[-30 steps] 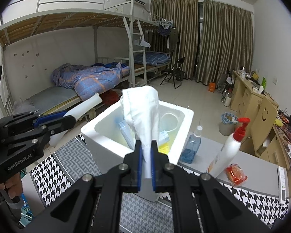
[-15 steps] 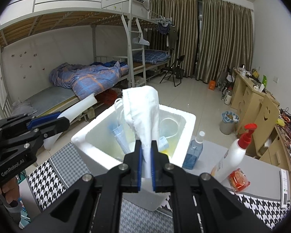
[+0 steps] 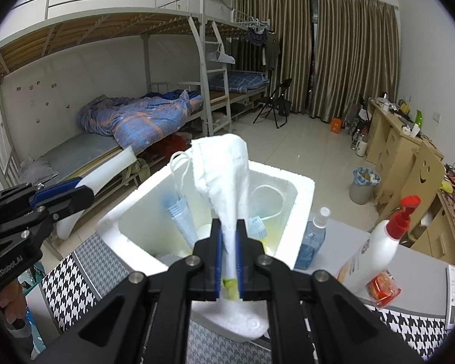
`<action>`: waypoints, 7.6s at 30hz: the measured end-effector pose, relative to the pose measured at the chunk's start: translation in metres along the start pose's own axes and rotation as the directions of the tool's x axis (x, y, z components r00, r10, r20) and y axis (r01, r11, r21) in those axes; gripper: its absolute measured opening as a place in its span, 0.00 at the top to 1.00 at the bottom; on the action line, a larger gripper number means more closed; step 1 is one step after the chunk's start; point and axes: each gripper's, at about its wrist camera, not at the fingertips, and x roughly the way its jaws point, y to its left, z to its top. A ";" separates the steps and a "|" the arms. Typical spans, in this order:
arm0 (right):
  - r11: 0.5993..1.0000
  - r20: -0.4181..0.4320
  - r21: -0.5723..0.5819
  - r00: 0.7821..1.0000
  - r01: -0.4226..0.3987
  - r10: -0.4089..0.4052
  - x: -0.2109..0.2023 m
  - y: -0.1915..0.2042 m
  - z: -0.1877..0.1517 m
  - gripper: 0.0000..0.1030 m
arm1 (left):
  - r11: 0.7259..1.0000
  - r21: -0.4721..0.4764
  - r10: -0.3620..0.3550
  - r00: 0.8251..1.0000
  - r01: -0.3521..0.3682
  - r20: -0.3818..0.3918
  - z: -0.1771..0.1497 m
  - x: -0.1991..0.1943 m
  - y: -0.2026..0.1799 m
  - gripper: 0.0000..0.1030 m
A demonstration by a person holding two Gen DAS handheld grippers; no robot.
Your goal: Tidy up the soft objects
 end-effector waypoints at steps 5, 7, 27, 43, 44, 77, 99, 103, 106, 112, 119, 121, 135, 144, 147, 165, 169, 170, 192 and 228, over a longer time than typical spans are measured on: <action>1.000 -0.010 0.004 1.000 -0.002 0.002 0.008 -0.001 0.005 0.90 | 1.000 -0.002 0.006 1.000 -0.006 -0.002 -0.001 -0.001 0.001 0.83; 1.000 -0.014 0.002 1.000 -0.001 0.001 0.011 -0.002 0.006 0.90 | 1.000 -0.004 0.010 1.000 -0.010 -0.005 -0.002 -0.001 0.001 0.83; 1.000 -0.030 0.001 0.999 -0.014 0.014 0.024 -0.004 0.003 0.37 | 0.999 -0.019 0.039 0.999 -0.039 -0.016 -0.003 -0.001 0.002 0.83; 1.000 0.022 -0.006 1.000 0.007 -0.007 -0.007 -0.010 -0.004 0.36 | 1.000 0.014 0.014 1.000 -0.014 -0.009 0.005 0.002 -0.010 0.83; 1.000 0.022 -0.005 1.000 0.012 -0.011 -0.008 -0.011 -0.005 0.36 | 1.000 0.016 0.012 1.000 -0.012 -0.009 0.005 0.001 -0.011 0.83; 0.994 0.047 0.063 0.994 0.092 -0.095 -0.055 -0.044 -0.038 0.30 | 0.995 0.093 -0.039 0.998 0.043 -0.046 0.019 0.032 -0.050 0.82; 0.980 0.029 0.135 0.988 0.145 -0.150 -0.076 -0.060 -0.062 0.30 | 0.993 0.112 -0.034 0.995 0.045 -0.096 0.017 0.063 -0.056 0.64; 0.979 0.036 0.141 0.988 0.144 -0.150 -0.081 -0.059 -0.065 0.30 | 0.994 0.104 -0.008 0.998 0.014 -0.062 0.016 0.056 -0.055 0.22; 0.979 0.044 0.145 0.988 0.140 -0.148 -0.087 -0.057 -0.067 0.30 | 0.995 0.102 -0.009 0.999 0.013 -0.040 0.014 0.046 -0.056 0.11; 0.982 0.066 0.141 0.988 0.129 -0.139 -0.101 -0.048 -0.071 0.30 | 0.994 0.109 -0.009 1.000 0.010 -0.006 0.009 0.025 -0.060 0.04; 0.983 0.090 0.137 0.987 0.121 -0.134 -0.114 -0.037 -0.074 0.29 | 0.993 0.116 -0.012 1.000 0.010 0.024 0.003 0.001 -0.062 0.01; 0.983 0.098 0.136 0.986 0.120 -0.133 -0.117 -0.035 -0.074 0.29 | 0.993 0.119 -0.013 0.999 0.010 0.029 0.002 -0.004 -0.063 0.01; 0.985 0.176 0.125 0.974 0.122 -0.143 -0.151 -0.015 -0.084 0.15 | 0.991 0.128 -0.041 0.994 0.029 0.097 -0.008 -0.062 -0.065 0.01; 0.983 0.218 0.122 0.962 0.139 -0.163 -0.169 -0.003 -0.091 0.09 | 0.990 0.135 -0.055 0.989 0.036 0.140 -0.015 -0.095 -0.067 0.01; 0.983 0.229 0.127 0.960 0.134 -0.160 -0.175 0.000 -0.093 0.09 | 0.990 0.140 -0.057 0.987 0.035 0.154 -0.017 -0.104 -0.067 0.01; 0.983 0.270 0.121 0.949 0.138 -0.166 -0.202 0.018 -0.110 0.08 | 0.990 0.138 -0.061 0.982 0.037 0.176 -0.031 -0.128 -0.067 0.01; 0.981 0.278 0.115 0.943 0.157 -0.183 -0.206 0.021 -0.114 0.08 | 0.990 0.132 -0.067 0.980 0.043 0.187 -0.039 -0.137 -0.069 0.01; 0.980 0.282 0.112 0.941 0.162 -0.188 -0.207 0.023 -0.116 0.08 | 0.990 0.130 -0.070 0.979 0.046 0.190 -0.041 -0.139 -0.070 0.01; 0.981 0.314 0.096 0.930 0.170 -0.192 -0.214 0.036 -0.139 0.08 | 0.992 0.123 -0.044 0.968 0.013 0.249 -0.066 -0.157 -0.071 0.01; 0.969 0.330 0.131 0.912 0.212 -0.244 -0.208 0.039 -0.177 0.07 | 0.996 0.092 -0.040 0.965 0.017 0.258 -0.110 -0.152 -0.068 0.01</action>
